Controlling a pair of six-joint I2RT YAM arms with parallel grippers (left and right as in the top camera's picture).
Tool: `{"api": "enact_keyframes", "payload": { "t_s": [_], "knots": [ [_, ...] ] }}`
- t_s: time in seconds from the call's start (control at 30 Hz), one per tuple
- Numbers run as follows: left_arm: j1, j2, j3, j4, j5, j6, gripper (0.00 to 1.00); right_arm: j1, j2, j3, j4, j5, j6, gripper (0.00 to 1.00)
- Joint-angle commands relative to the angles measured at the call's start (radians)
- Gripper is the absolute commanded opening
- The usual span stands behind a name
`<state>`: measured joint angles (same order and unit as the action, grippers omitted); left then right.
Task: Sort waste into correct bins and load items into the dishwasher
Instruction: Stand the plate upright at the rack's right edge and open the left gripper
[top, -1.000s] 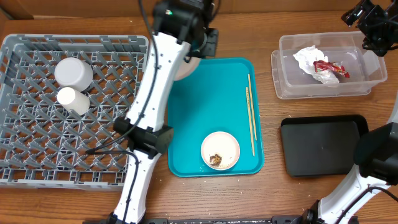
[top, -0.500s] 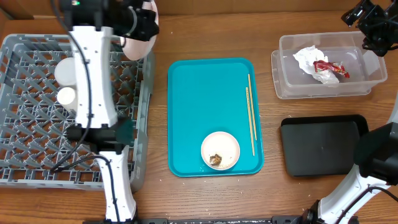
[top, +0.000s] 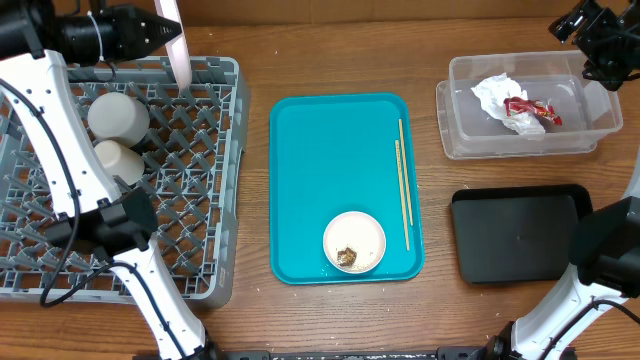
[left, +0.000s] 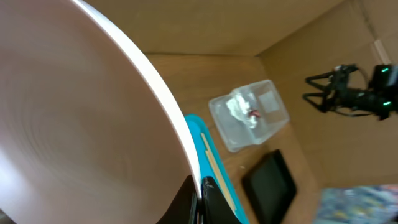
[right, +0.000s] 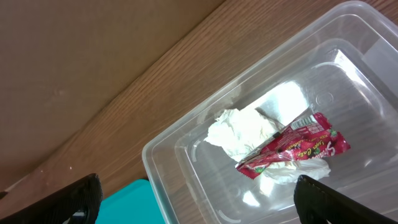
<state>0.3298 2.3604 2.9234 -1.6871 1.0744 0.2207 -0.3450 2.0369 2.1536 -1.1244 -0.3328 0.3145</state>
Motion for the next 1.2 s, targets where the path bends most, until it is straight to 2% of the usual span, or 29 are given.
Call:
{"api": "enact_keyframes", "payload": {
  "t_s": [0.0, 0.17, 0.53, 0.87, 1.17],
  "knots": [
    [-0.008, -0.025, -0.098, -0.003, 0.09, 0.023, 0.04, 0.003, -0.048, 0.007, 0.004, 0.003, 0.004, 1.0],
    [0.012, -0.025, -0.208, -0.003, 0.093, 0.038, 0.04, 0.003, -0.048, 0.007, 0.004, 0.003, 0.004, 1.0],
    [0.029, -0.025, -0.221, -0.003, 0.177, 0.045, 0.04, 0.003, -0.048, 0.007, 0.004, 0.003, 0.004, 1.0],
    [-0.063, -0.025, -0.269, -0.003, 0.032, 0.035, 0.04, 0.003, -0.048, 0.007, 0.004, 0.003, 0.004, 1.0],
    [-0.045, -0.028, -0.304, -0.003, 0.033, 0.038, 0.04, 0.003, -0.048, 0.007, 0.004, 0.003, 0.004, 1.0]
  ]
}}
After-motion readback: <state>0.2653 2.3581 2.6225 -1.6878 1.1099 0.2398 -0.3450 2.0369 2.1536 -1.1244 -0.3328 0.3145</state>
